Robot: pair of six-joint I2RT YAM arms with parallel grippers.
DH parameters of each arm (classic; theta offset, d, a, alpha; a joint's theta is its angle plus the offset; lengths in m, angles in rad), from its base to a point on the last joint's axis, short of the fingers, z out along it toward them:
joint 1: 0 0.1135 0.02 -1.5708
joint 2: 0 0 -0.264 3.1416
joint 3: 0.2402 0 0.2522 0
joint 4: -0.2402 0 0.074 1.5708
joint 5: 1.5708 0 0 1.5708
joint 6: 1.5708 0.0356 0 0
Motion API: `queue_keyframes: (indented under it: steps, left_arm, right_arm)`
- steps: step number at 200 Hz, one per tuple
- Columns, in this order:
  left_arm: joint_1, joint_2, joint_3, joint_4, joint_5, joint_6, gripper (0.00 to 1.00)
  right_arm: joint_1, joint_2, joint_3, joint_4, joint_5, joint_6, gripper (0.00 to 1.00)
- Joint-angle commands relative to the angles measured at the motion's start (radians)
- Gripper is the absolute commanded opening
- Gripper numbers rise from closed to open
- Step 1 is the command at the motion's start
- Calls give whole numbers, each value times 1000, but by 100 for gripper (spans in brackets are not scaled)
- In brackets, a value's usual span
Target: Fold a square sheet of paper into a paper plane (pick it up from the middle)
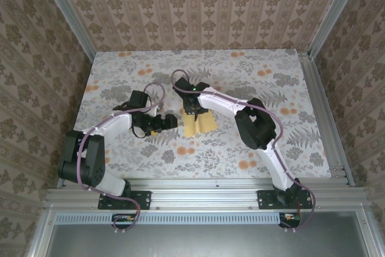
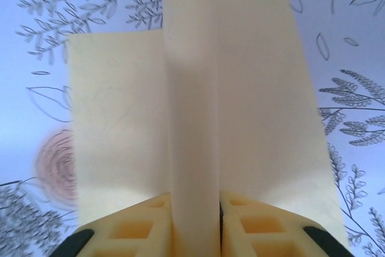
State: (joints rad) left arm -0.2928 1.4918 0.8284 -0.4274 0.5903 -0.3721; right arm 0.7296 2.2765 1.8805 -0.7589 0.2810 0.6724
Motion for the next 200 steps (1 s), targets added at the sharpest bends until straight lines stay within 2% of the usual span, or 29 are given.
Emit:
queue_keyframes:
  steps: [1,20,44,83,95,142,172,200]
  left_arm:
    - [10,-50,35,-45,-11,6,100]
    - [23,-114,45,-72,-27,-13,100]
    - [56,-209,55,-107,-29,-42,100]
    - [91,-286,78,-105,46,-81,100]
    - [88,-280,79,-76,105,-102,100]
    - [-29,-202,71,28,89,-161,98]
    - [-96,-123,49,124,61,-208,94]
    - [-157,-64,36,226,59,-257,90]
  right_arm:
    - [2,-113,-40,46,-37,-17,21]
    - [-6,-188,-101,105,-133,-7,20]
    - [-28,-324,-262,317,-356,67,18]
    - [-88,-462,-523,685,-667,265,18]
    - [-109,-475,-610,811,-735,331,18]
    - [-165,-461,-784,939,-827,325,19]
    - [-182,-455,-829,854,-807,225,22]
    - [-214,-434,-891,871,-817,187,22]
